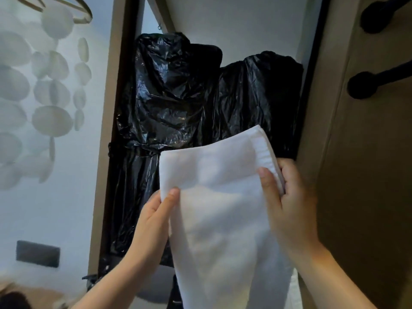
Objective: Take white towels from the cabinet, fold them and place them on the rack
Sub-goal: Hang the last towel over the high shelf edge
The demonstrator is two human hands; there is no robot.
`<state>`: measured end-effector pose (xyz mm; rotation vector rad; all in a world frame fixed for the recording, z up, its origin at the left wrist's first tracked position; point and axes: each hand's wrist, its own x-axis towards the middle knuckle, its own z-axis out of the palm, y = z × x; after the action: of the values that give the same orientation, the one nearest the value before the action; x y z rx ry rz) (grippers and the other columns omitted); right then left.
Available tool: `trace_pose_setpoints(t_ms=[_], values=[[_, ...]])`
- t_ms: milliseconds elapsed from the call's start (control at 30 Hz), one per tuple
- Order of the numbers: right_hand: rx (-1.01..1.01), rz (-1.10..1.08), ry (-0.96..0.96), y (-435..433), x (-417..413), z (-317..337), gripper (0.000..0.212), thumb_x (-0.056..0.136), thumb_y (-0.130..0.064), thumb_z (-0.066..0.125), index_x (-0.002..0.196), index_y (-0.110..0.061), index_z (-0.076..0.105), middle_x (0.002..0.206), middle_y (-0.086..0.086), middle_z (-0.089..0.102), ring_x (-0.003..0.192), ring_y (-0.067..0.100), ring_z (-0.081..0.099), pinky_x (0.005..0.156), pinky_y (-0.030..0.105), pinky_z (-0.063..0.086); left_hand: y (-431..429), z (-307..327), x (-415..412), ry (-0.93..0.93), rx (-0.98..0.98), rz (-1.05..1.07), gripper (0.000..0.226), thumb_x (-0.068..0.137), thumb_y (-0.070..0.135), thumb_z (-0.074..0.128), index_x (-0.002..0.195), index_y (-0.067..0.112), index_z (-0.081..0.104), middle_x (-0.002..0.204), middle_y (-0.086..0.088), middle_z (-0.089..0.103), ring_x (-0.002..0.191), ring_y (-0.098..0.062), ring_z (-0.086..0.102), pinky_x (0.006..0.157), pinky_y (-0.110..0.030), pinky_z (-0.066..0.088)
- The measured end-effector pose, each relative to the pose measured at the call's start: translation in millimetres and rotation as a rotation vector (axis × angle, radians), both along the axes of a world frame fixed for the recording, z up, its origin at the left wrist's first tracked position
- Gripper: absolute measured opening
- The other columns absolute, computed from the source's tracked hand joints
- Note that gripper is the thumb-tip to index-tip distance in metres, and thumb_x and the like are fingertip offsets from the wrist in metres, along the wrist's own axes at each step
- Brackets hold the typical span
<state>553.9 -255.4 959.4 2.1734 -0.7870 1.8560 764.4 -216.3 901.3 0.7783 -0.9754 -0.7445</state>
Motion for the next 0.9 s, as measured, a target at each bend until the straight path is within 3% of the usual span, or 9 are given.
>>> trace_pose_setpoints(t_ms=[133,300,433,533,600,667,733,800,900], values=[[0.006,-0.025,-0.014,0.5,18.5,-0.2,0.021,0.099,-0.052,0.041,0.103,-0.034,0.052,0.086,-0.018,0.063,0.068,0.002,0.063,0.05,0.022,0.046,-1.3,2.4,15.9,0.013,0.016,0.003,0.02,0.096,0.033,0.054,0.092,0.029,0.073,0.093,-0.006,0.075,0.086,-0.026,0.073,0.087,-0.054,0.055],[-0.015,-0.031,-0.027,6.1,9.4,8.1,0.025,0.098,-0.05,0.043,0.102,-0.028,0.055,0.084,-0.015,0.064,0.068,0.005,0.064,0.051,0.028,0.049,-4.5,17.7,9.5,-0.043,-0.031,-0.01,0.023,0.096,0.033,0.052,0.098,0.019,0.07,0.091,-0.007,0.075,0.083,-0.027,0.072,0.079,-0.049,0.057],[-0.107,-0.063,0.016,18.6,-9.2,36.9,0.016,0.101,-0.039,0.047,0.096,-0.025,0.053,0.073,-0.012,0.058,0.052,0.007,0.056,0.041,0.009,0.032,-12.9,53.1,-2.5,-0.092,-0.092,-0.017,0.025,0.097,0.035,0.052,0.102,0.016,0.068,0.095,-0.009,0.074,0.088,-0.032,0.071,0.08,-0.052,0.056],[-0.138,-0.114,0.037,27.5,-20.7,65.0,0.012,0.101,-0.041,0.047,0.097,-0.03,0.05,0.076,-0.009,0.059,0.054,0.012,0.058,0.039,0.01,0.034,-25.0,82.1,-12.1,-0.112,-0.146,0.028,0.03,0.095,0.038,0.056,0.097,0.01,0.067,0.096,-0.018,0.071,0.089,-0.039,0.068,0.082,-0.059,0.053],[-0.183,-0.157,0.04,32.9,-28.9,82.8,0.009,0.101,-0.038,0.05,0.105,-0.035,0.043,0.078,-0.009,0.061,0.059,0.008,0.062,0.039,0.015,0.043,-35.3,99.9,-21.2,-0.147,-0.208,0.072,0.031,0.093,0.04,0.06,0.093,0.01,0.067,0.09,-0.015,0.072,0.077,-0.032,0.067,0.074,-0.054,0.055],[-0.236,-0.2,0.043,39.3,-38.3,99.9,0.023,0.1,-0.033,0.053,0.114,-0.039,0.035,0.08,-0.007,0.062,0.061,0.006,0.064,0.041,0.022,0.05,-47.8,116.9,-31.0,-0.153,-0.273,0.111,0.021,0.09,0.042,0.062,0.097,0.022,0.063,0.081,0.004,0.072,0.071,-0.014,0.067,0.062,-0.038,0.055],[-0.316,-0.309,0.12,46.0,-51.0,115.9,0.016,0.101,-0.028,0.051,0.111,-0.031,0.038,0.072,-0.009,0.053,0.057,0.005,0.057,0.042,0.018,0.044,-57.2,134.4,-43.6,-0.184,-0.316,0.13,0.027,0.09,0.043,0.063,0.11,0.034,0.047,0.08,0.012,0.07,0.067,-0.001,0.066,0.057,-0.021,0.049],[-0.341,-0.413,0.237,55.6,-65.8,132.1,0.006,0.103,-0.029,0.044,0.105,-0.023,0.046,0.069,-0.014,0.043,0.059,0.001,0.049,0.048,0.01,0.037,-64.4,152.8,-56.5,-0.231,-0.396,0.075,0.03,0.092,0.039,0.06,0.106,0.041,0.034,0.075,0.013,0.069,0.06,-0.001,0.064,0.049,-0.015,0.048],[-0.275,-0.507,0.364,72.2,-82.7,156.7,0.024,0.101,-0.035,0.038,0.11,-0.023,0.056,0.091,-0.008,0.055,0.08,0.001,0.054,0.063,0.009,0.043,-71.1,180.8,-74.2,-0.303,-0.537,0.032,0.021,0.095,0.031,0.056,0.092,0.042,0.038,0.064,0.01,0.059,0.049,-0.001,0.052,0.047,-0.015,0.041]])
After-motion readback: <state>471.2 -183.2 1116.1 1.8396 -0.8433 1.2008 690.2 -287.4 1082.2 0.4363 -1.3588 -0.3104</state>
